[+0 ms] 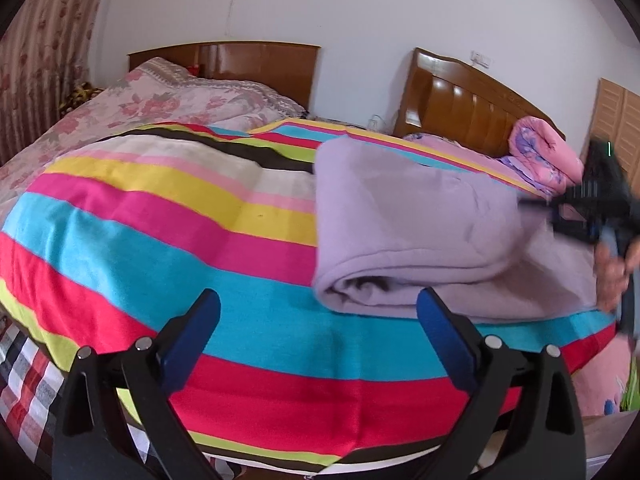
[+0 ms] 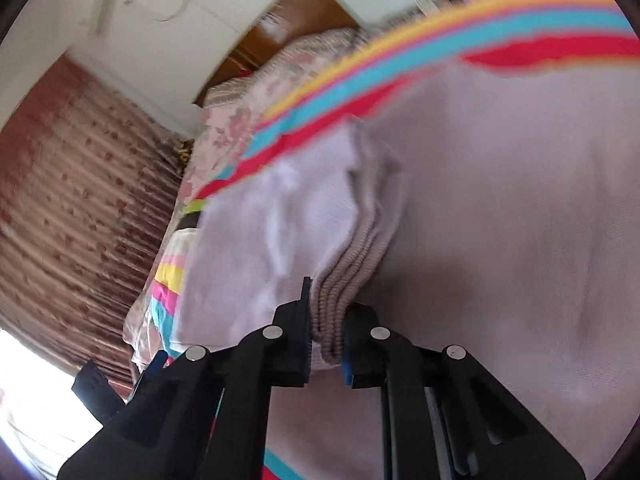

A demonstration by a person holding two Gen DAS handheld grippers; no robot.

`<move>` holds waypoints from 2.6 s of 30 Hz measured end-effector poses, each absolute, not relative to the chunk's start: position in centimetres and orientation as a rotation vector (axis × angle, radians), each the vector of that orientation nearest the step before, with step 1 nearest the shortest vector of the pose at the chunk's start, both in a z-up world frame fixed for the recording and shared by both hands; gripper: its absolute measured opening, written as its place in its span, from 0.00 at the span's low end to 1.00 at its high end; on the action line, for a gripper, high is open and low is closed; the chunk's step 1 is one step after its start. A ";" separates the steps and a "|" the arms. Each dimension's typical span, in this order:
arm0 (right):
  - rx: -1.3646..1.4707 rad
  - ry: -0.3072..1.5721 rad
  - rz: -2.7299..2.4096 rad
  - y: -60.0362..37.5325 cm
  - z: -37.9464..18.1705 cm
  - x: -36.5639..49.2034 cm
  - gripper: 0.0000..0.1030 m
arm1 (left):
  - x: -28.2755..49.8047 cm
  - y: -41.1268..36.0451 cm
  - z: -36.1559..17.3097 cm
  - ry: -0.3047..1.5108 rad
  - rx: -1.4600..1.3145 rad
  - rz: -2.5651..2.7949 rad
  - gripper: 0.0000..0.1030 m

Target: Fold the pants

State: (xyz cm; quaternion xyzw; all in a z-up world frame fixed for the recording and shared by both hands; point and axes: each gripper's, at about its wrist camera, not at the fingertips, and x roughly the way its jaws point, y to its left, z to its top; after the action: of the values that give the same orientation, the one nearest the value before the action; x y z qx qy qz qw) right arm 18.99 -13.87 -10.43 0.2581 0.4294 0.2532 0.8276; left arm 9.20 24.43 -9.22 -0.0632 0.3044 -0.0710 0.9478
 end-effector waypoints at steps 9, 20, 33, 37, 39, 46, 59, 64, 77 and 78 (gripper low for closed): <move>0.310 0.622 0.687 -6.6 6.5 19.7 0.13 | 14.7 22.8 -8.8 0.705 -0.063 -0.061 0.97; 0.563 0.893 0.379 -20.0 -10.6 16.2 0.13 | 15.0 24.2 -11.0 0.790 -0.126 -0.069 0.99; 0.568 0.887 0.382 -20.6 -13.3 15.6 0.10 | 13.6 23.7 -9.5 0.725 -0.160 -0.032 0.98; 0.591 0.884 0.391 -20.3 -12.9 15.9 0.10 | 13.2 23.6 -8.5 0.680 -0.143 -0.010 0.98; 0.619 0.870 0.416 -20.2 -12.0 15.8 0.10 | 13.1 25.0 -8.7 0.683 -0.238 -0.010 0.98; 0.601 0.849 0.498 -18.8 -10.8 15.1 0.11 | 12.2 26.2 -10.5 0.721 -0.285 0.022 0.98; 0.302 0.863 0.182 -20.6 -9.5 11.8 0.43 | 7.1 26.2 -6.3 0.649 -0.029 0.037 0.99; 0.170 0.757 0.273 -18.6 -6.6 12.4 0.43 | 10.7 23.5 -0.1 0.582 -0.090 -0.106 0.99; 0.037 0.901 0.423 -15.6 -10.4 22.6 0.45 | 30.9 12.7 -8.1 0.924 0.064 -0.170 0.99; 0.054 0.902 0.422 -16.0 -10.3 22.5 0.45 | 30.7 12.6 -8.2 0.913 0.072 -0.167 0.99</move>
State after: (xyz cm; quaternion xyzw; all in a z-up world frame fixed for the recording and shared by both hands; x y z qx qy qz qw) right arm 22.52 -15.99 -10.26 0.0258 0.4324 0.2024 0.8783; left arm 30.69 12.59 -8.16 0.0348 0.4400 -0.0804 0.8937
